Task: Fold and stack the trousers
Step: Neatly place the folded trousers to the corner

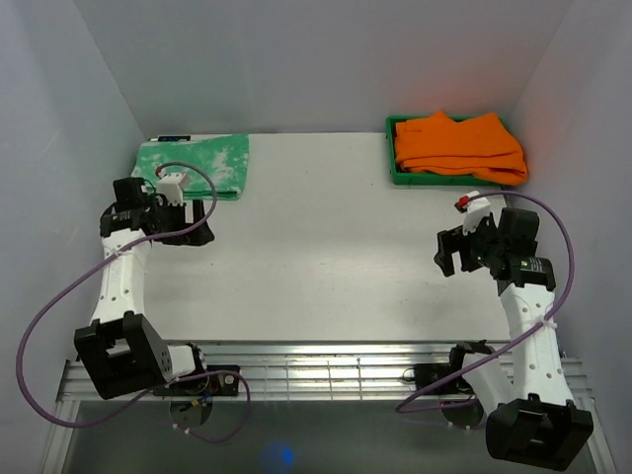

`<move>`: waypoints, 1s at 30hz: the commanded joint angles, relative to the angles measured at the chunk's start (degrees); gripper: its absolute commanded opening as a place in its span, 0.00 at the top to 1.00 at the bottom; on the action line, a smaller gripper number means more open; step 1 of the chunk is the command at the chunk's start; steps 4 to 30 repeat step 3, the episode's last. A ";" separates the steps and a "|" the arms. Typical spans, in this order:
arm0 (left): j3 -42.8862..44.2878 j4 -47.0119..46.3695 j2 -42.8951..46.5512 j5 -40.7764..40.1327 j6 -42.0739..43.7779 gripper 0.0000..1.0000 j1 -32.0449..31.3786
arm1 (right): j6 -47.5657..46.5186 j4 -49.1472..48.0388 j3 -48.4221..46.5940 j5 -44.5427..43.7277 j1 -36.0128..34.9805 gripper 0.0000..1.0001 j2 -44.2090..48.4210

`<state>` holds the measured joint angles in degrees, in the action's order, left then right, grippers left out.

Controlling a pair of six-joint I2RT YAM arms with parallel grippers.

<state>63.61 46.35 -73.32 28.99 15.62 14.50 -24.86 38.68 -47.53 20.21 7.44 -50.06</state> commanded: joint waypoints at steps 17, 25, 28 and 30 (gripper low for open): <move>-1.74 0.76 7.39 0.45 -0.23 0.02 -0.09 | 2.36 1.22 -2.04 7.83 0.20 0.10 -0.91; -1.74 0.76 7.39 0.45 -0.23 0.02 -0.09 | 2.36 1.22 -2.04 7.83 0.20 0.10 -0.91; -1.74 0.76 7.39 0.45 -0.23 0.02 -0.09 | 2.36 1.22 -2.04 7.83 0.20 0.10 -0.91; -1.74 0.76 7.39 0.45 -0.23 0.02 -0.09 | 2.36 1.22 -2.04 7.83 0.20 0.10 -0.91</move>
